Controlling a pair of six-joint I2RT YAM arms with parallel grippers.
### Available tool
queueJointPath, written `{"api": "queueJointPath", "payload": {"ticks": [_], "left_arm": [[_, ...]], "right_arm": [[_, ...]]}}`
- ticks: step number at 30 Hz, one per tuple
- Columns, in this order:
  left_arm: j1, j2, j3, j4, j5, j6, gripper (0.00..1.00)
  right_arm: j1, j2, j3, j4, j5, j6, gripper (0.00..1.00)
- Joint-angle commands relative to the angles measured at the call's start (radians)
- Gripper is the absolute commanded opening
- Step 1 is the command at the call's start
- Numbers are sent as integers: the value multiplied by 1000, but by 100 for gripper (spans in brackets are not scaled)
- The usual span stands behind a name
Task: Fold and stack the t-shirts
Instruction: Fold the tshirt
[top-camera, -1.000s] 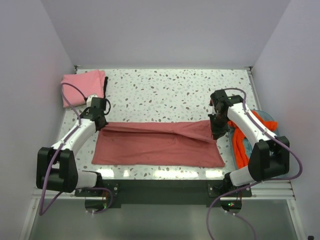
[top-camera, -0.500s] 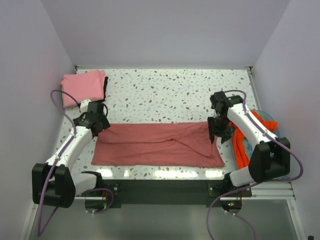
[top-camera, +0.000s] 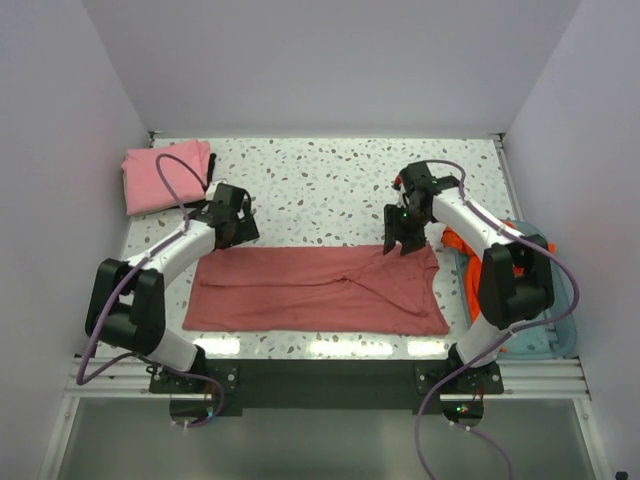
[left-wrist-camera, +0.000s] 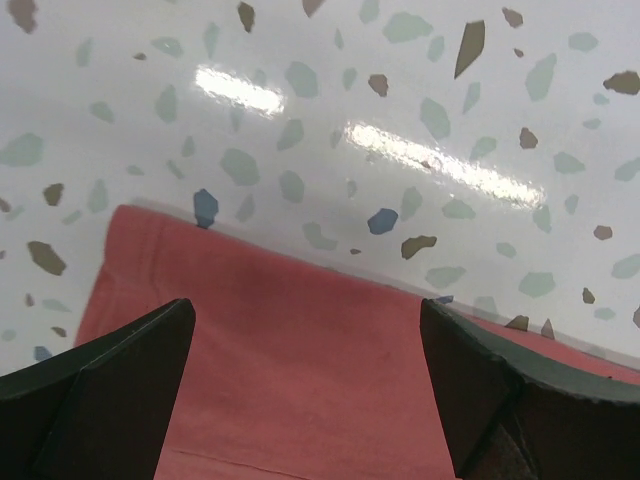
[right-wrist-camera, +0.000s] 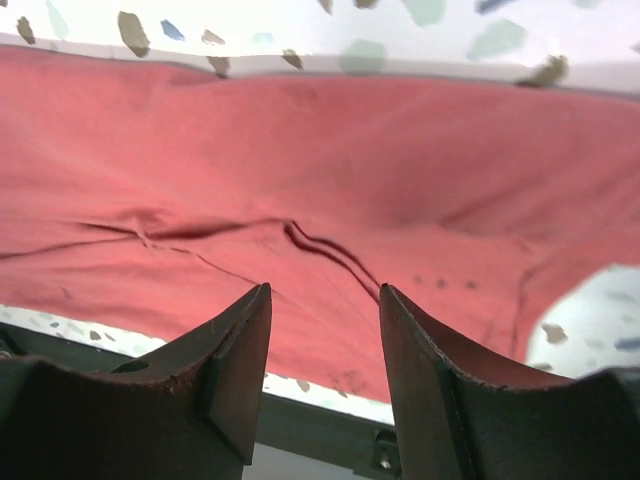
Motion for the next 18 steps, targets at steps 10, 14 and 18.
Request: {"api": "queueJointPath", "payload": {"ticks": [10, 14, 18], "left_arm": [[0, 123, -33, 104, 120, -51, 100], [0, 132, -28, 105, 123, -45, 100], [0, 135, -27, 105, 122, -39, 100]], "right_arm": [[57, 93, 3, 138, -77, 38, 48], [62, 97, -32, 146, -82, 41, 47], [68, 103, -49, 151, -82, 49, 45]]}}
